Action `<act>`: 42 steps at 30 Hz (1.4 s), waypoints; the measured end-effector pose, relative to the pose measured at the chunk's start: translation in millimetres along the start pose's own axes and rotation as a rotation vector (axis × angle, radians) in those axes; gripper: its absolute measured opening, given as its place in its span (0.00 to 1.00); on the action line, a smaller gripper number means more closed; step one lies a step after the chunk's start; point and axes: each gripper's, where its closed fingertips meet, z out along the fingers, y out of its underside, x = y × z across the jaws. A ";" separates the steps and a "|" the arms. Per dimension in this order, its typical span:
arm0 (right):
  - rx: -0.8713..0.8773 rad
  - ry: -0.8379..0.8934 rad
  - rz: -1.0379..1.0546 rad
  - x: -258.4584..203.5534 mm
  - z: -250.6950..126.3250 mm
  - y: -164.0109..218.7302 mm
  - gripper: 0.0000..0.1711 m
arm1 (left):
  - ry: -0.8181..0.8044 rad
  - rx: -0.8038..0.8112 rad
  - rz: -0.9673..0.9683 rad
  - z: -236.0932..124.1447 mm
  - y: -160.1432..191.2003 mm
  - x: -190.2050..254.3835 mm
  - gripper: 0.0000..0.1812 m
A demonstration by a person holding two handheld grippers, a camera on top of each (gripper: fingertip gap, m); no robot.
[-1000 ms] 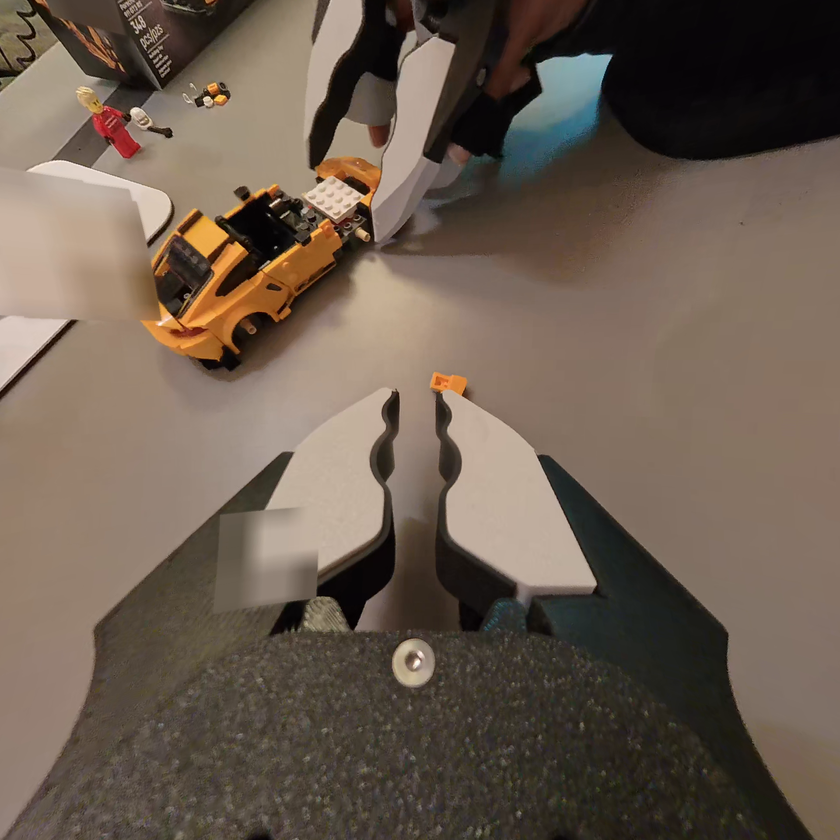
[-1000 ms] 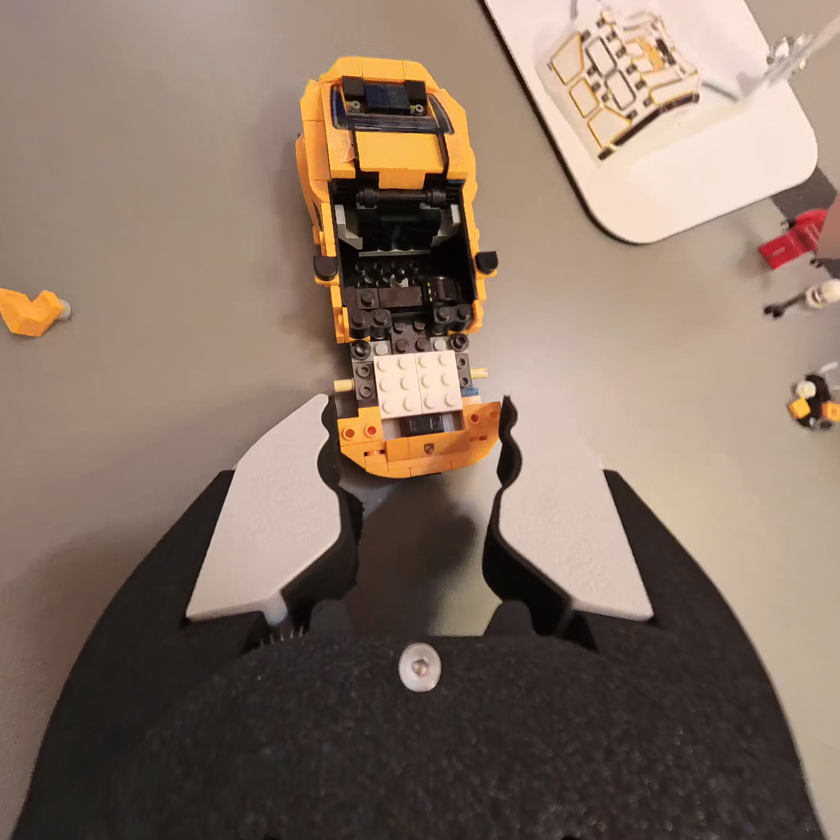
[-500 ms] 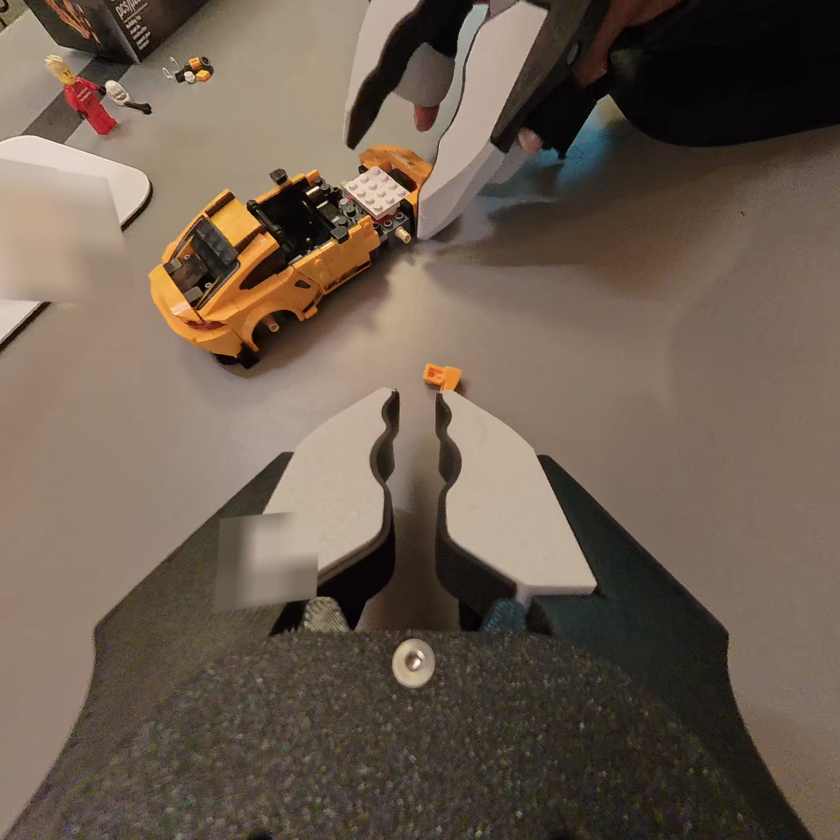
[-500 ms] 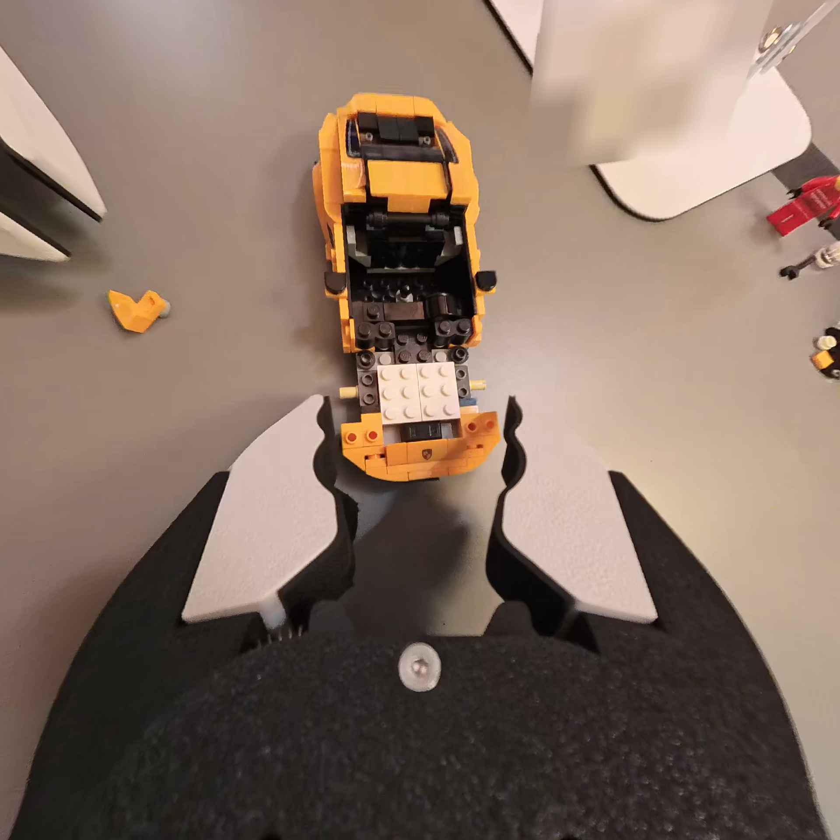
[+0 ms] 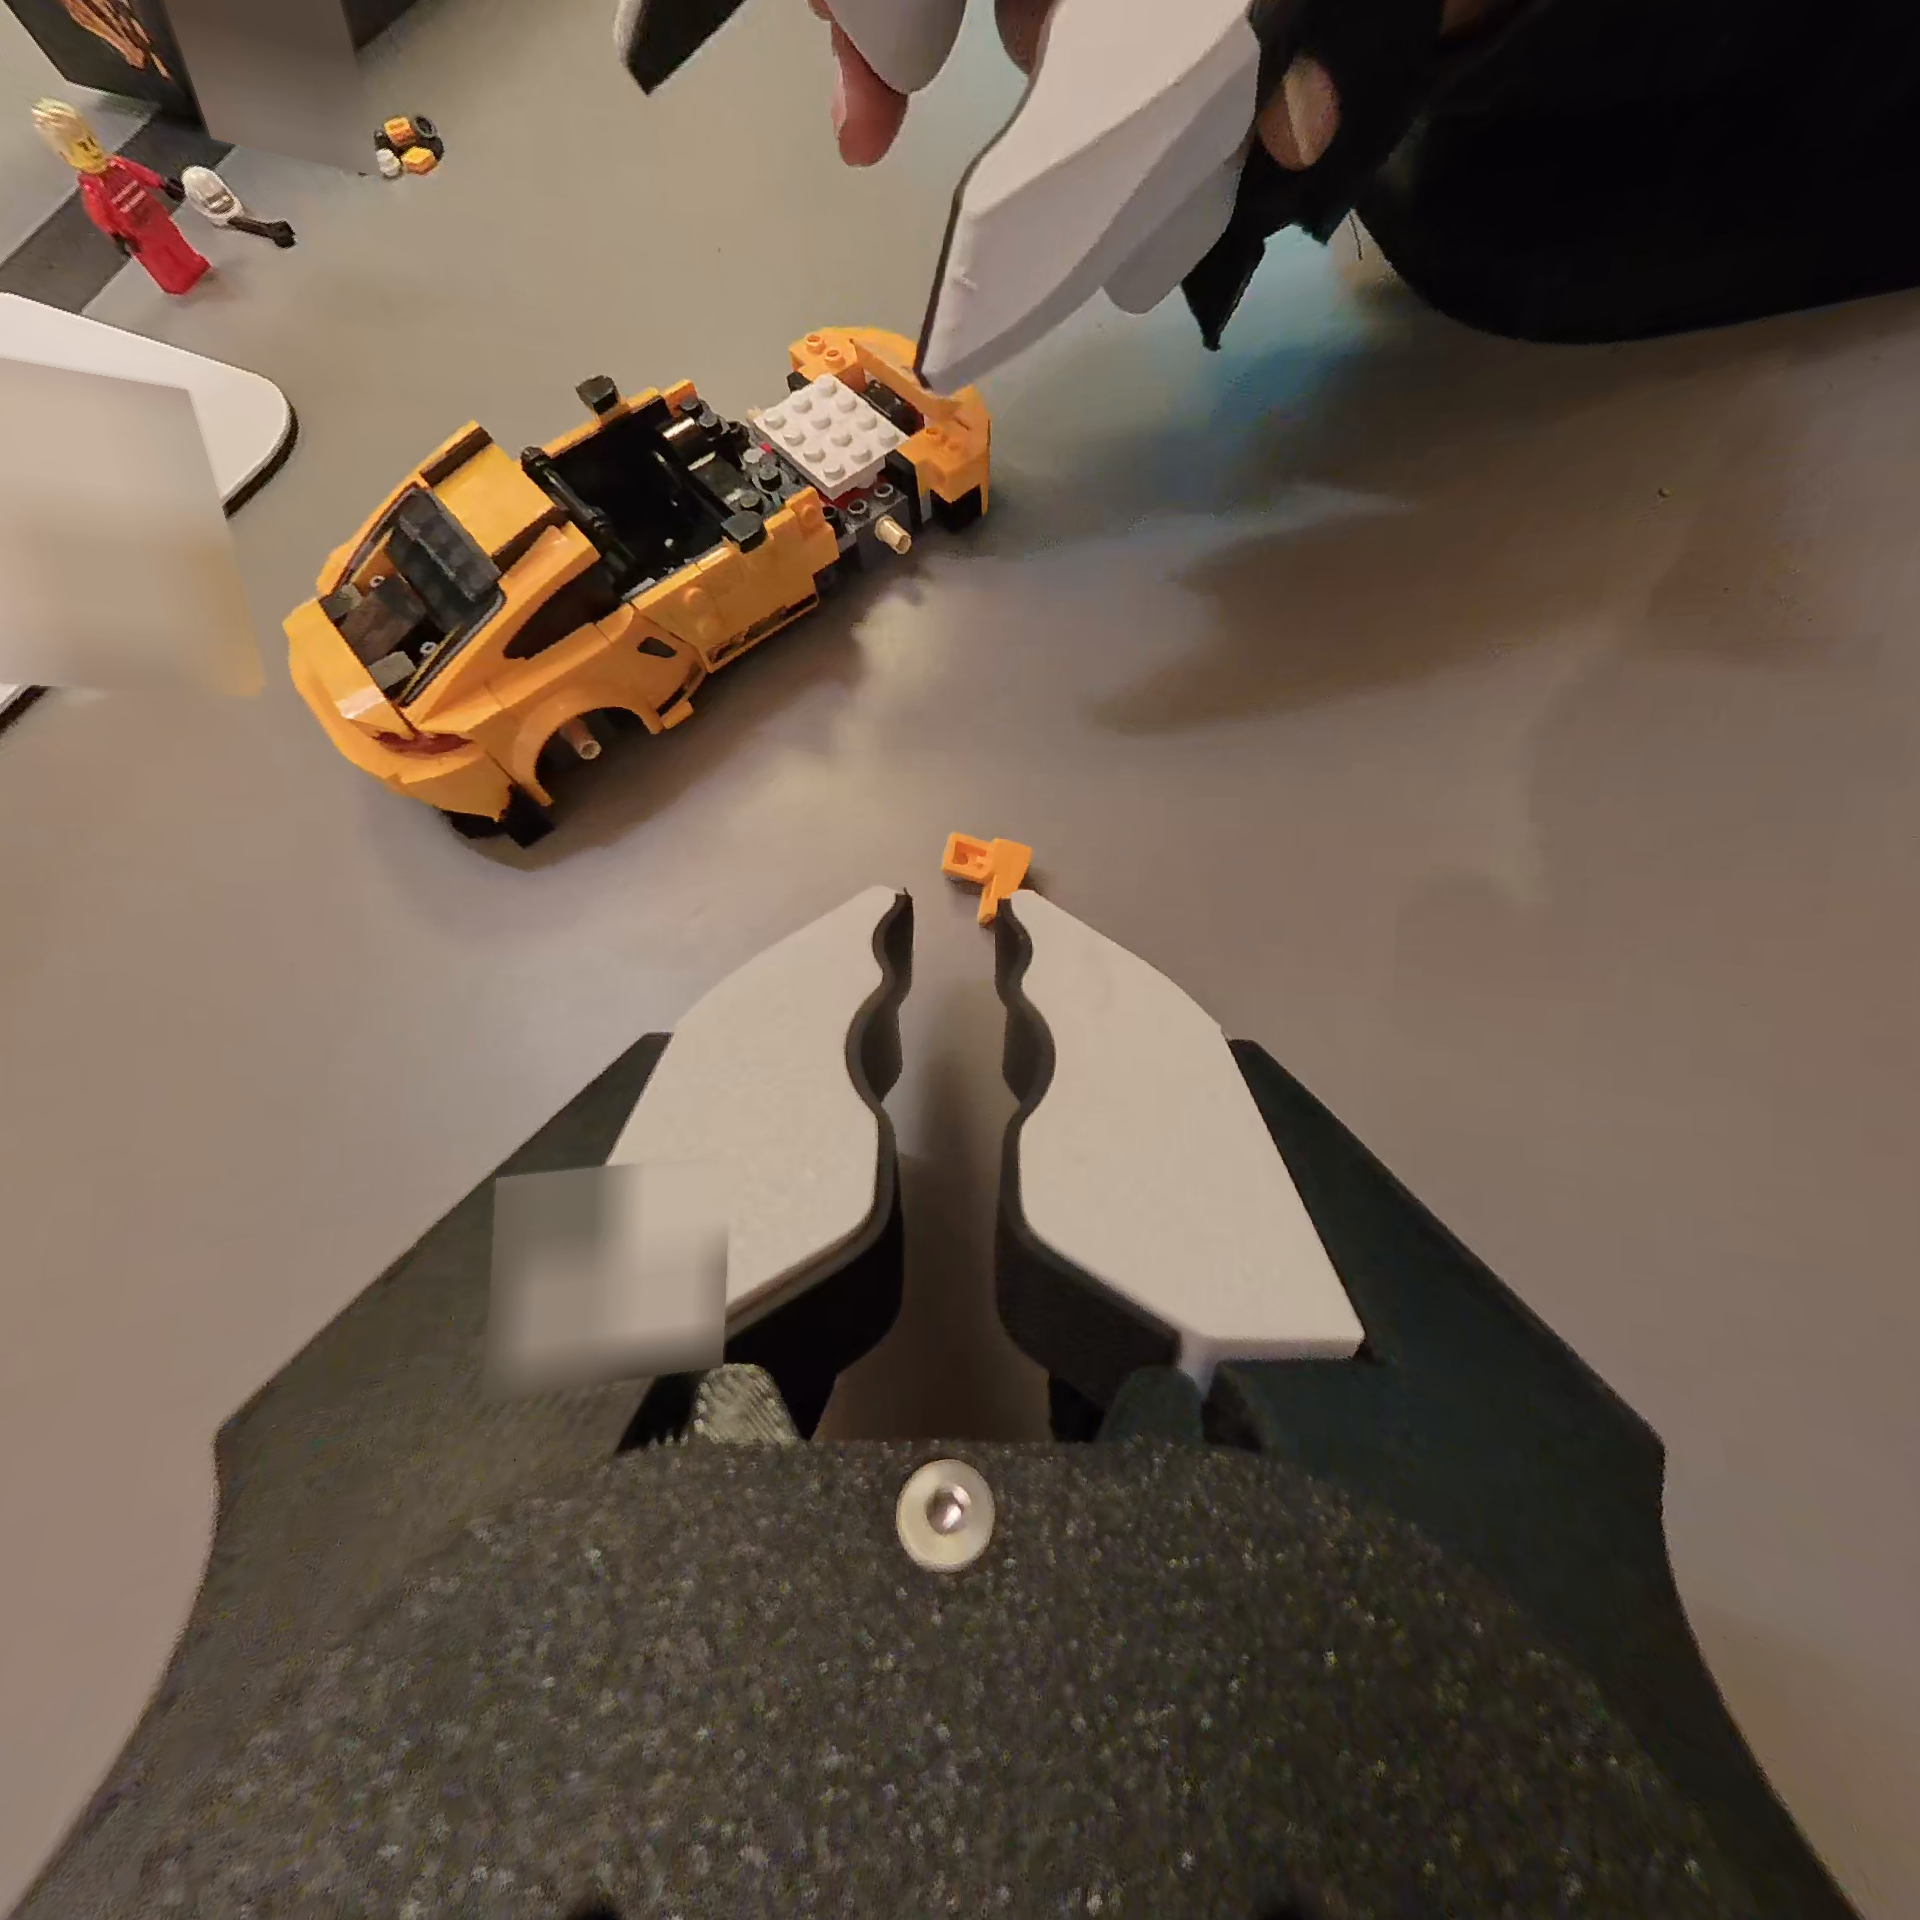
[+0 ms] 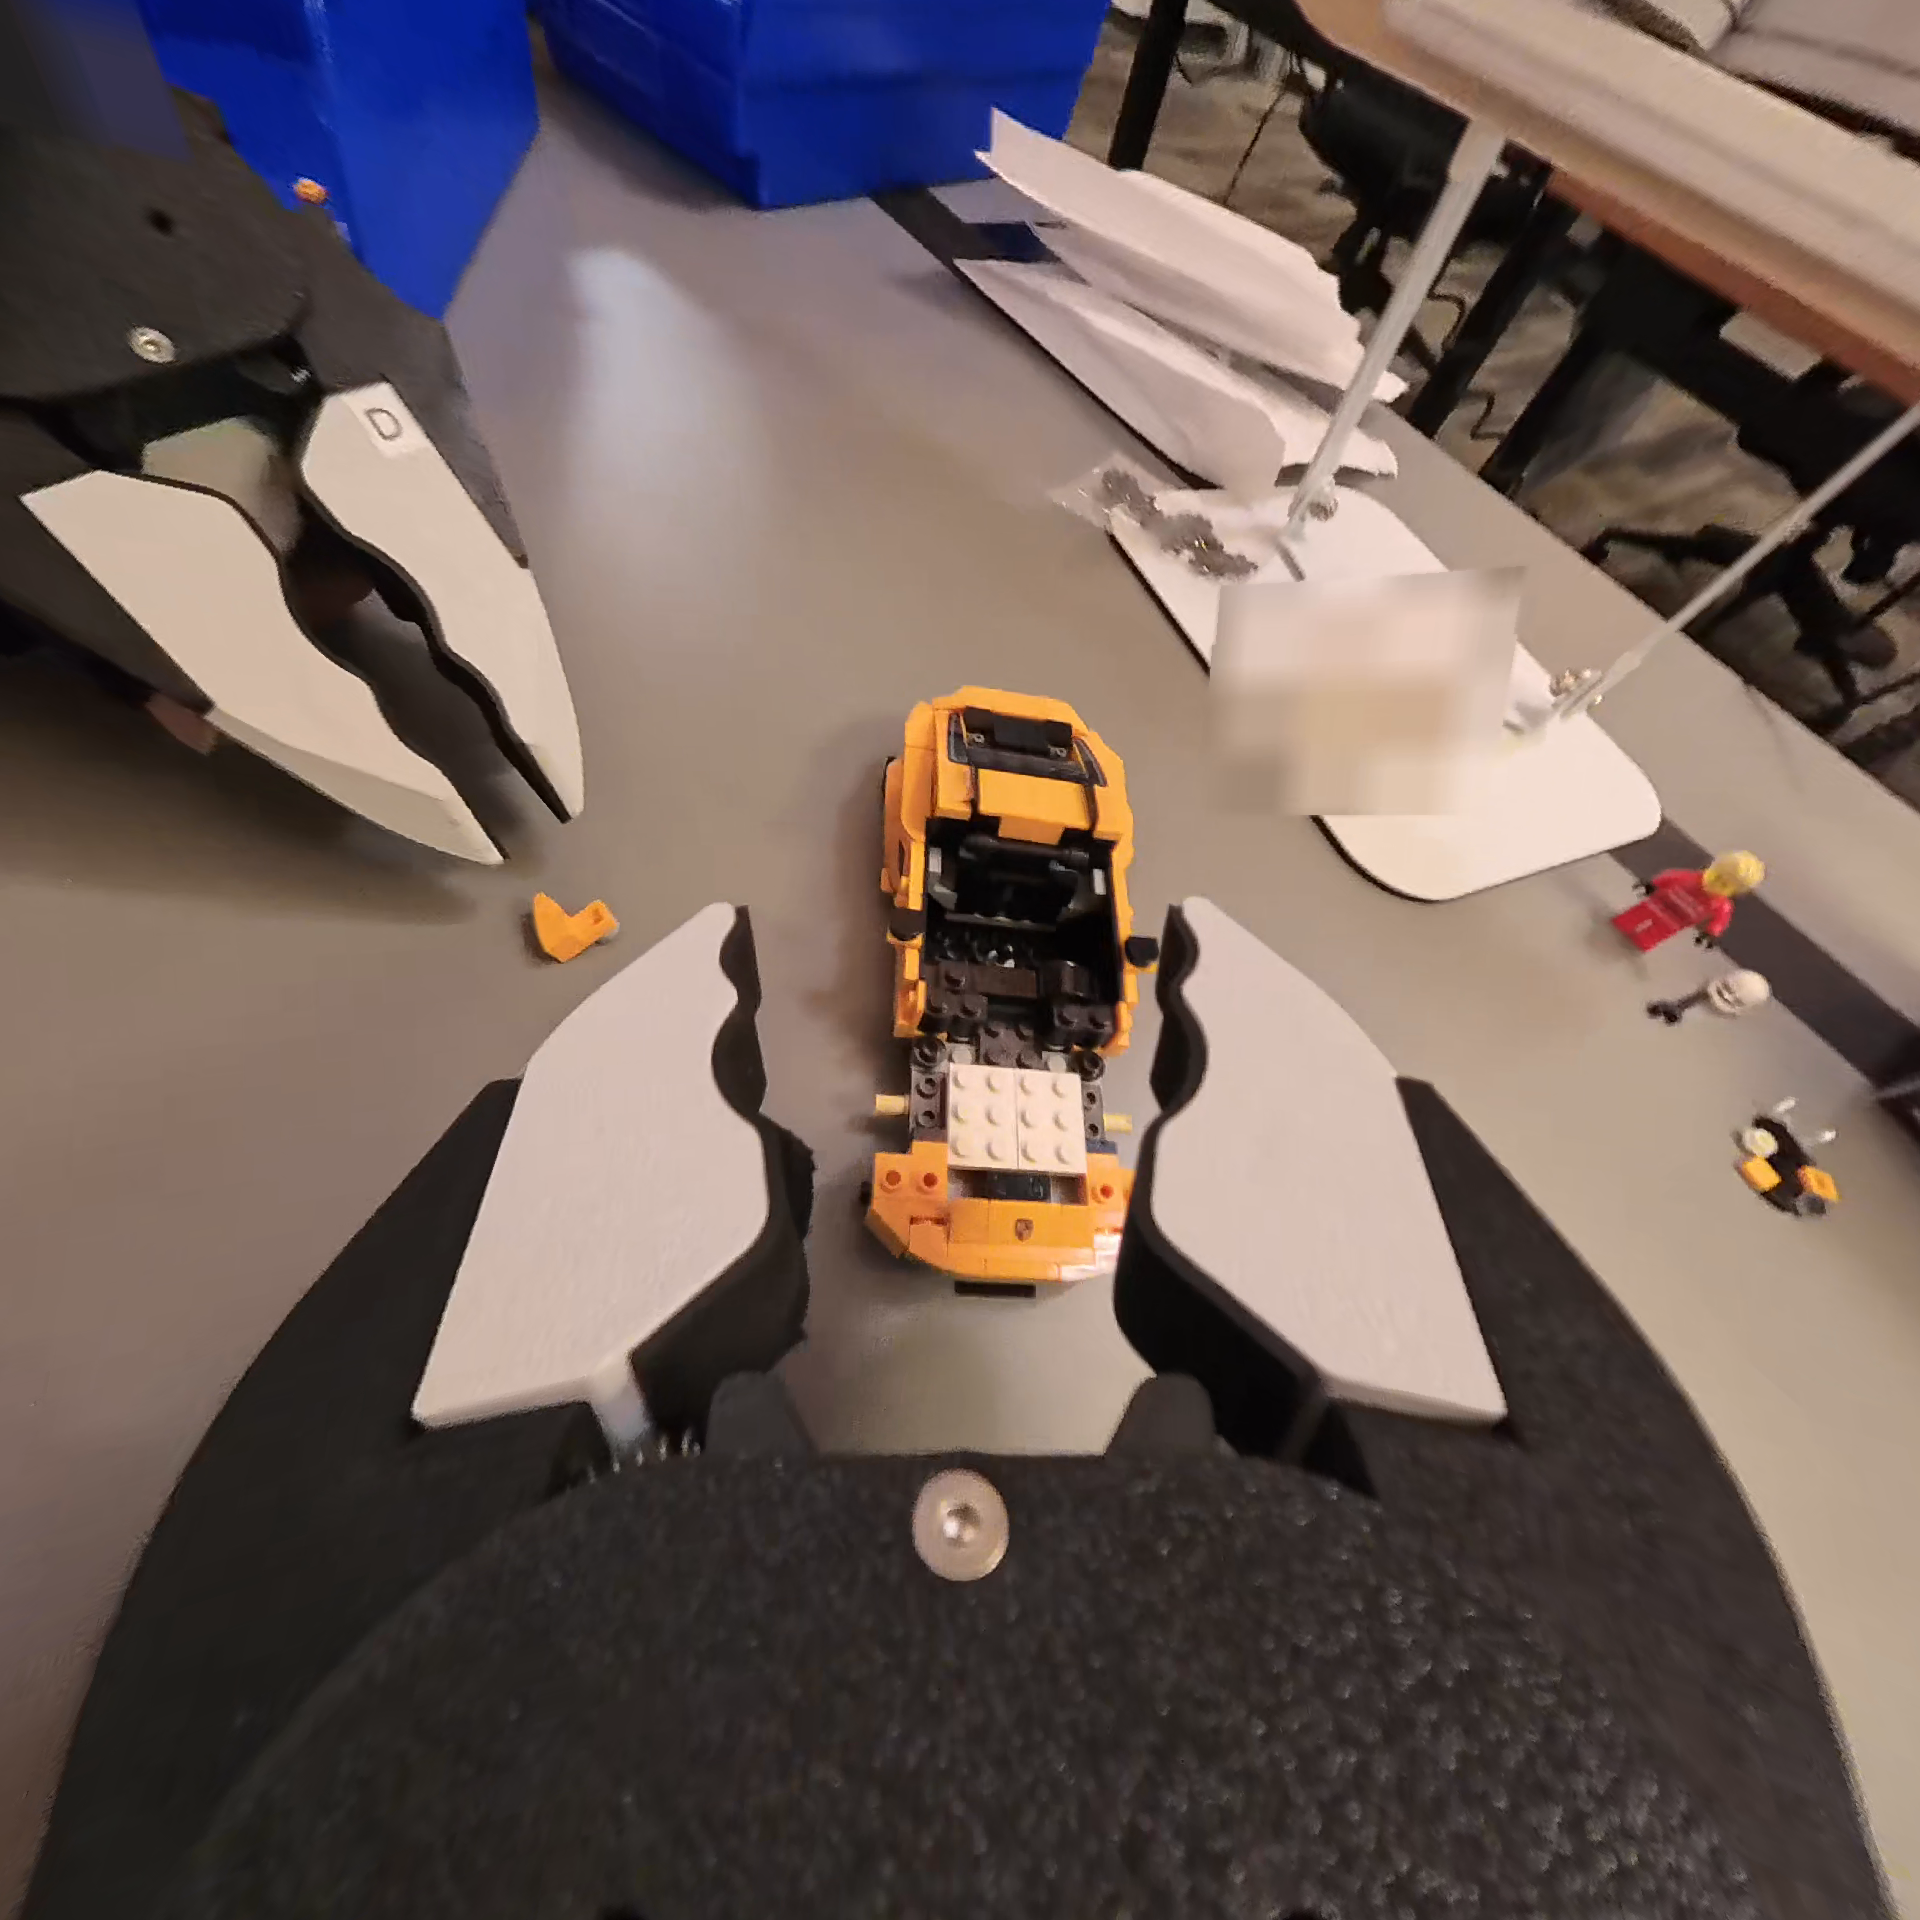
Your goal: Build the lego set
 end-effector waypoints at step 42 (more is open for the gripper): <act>-0.016 -0.052 -0.027 8.7 0.7 18.4 0.33 | 0.026 -0.092 0.068 15.9 8.4 11.8 0.09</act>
